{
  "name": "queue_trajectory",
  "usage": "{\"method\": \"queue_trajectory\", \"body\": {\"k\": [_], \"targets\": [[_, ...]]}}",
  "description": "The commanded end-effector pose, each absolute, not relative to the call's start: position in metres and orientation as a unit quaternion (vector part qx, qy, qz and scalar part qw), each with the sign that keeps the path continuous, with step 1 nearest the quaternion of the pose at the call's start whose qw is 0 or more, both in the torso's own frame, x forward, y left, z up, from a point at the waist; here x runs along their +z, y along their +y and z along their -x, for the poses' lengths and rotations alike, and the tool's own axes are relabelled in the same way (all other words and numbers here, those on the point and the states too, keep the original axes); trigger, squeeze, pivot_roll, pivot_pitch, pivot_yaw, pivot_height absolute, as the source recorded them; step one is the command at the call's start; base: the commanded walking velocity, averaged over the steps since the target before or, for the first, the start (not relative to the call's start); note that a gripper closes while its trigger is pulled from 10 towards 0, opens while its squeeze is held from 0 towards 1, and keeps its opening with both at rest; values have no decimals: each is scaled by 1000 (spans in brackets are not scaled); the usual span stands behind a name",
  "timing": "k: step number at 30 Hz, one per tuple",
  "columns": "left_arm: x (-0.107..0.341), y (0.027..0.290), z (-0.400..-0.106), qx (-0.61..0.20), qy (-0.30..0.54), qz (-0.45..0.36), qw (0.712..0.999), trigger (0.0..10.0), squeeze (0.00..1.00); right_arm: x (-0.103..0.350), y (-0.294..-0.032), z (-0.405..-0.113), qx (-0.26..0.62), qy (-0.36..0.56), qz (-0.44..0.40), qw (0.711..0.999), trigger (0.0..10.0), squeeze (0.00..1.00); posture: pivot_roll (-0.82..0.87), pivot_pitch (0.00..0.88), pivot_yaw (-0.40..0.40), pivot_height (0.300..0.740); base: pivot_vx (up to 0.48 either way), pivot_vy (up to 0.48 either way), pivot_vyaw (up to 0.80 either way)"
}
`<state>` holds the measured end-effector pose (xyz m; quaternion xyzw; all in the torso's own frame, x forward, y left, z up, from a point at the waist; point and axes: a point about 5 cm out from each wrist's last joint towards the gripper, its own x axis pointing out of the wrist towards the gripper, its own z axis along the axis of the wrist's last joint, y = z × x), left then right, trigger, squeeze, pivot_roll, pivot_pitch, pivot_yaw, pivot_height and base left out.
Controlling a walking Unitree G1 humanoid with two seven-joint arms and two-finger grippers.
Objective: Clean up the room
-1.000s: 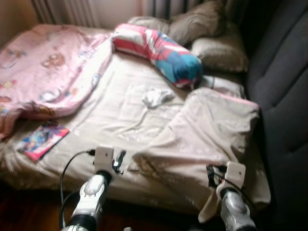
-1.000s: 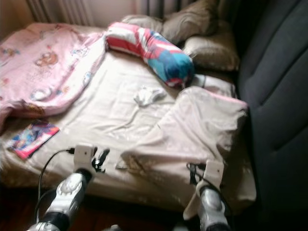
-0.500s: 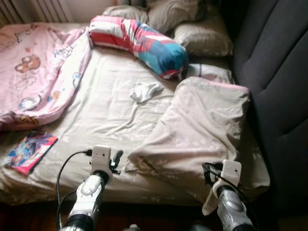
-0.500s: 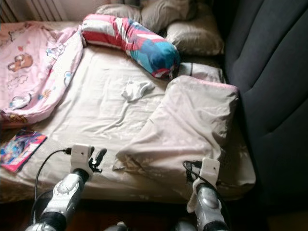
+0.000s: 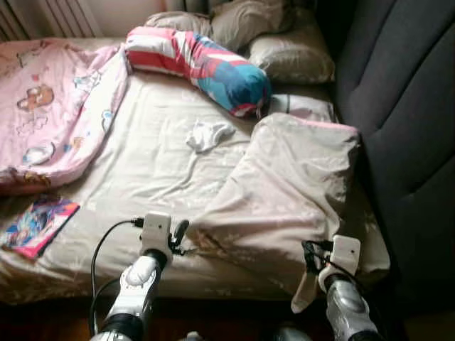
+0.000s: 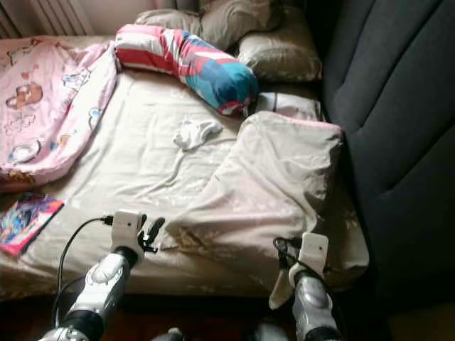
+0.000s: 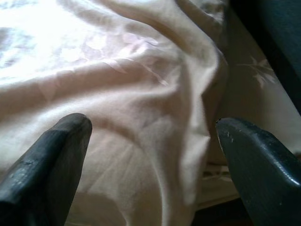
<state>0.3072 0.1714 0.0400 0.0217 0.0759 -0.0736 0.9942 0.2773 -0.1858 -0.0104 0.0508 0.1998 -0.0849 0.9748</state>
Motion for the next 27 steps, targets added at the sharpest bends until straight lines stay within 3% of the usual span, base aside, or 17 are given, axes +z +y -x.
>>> {"method": "queue_trajectory", "body": {"k": [1,12,20,27], "targets": [[38,172,-305,-75,78,-28,994,10000,0,-14,-188,-273,-92,209,-53,972,10000,0,-23,150,24,690,0,0,0],[37,170,-304,-77,78,-30,994,10000,0,-13,-188,-274,-88,206,-51,973,10000,0,-24,140,23,690,0,0,0],[38,170,-305,-77,75,-33,994,10000,0,-13,-186,-275,-86,205,-51,974,10000,0,-23,145,21,690,247,-276,0],[40,172,-306,-64,69,-25,995,10000,0,-13,-186,-275,-87,207,-53,973,10000,0,-23,151,18,690,0,0,0]]}}
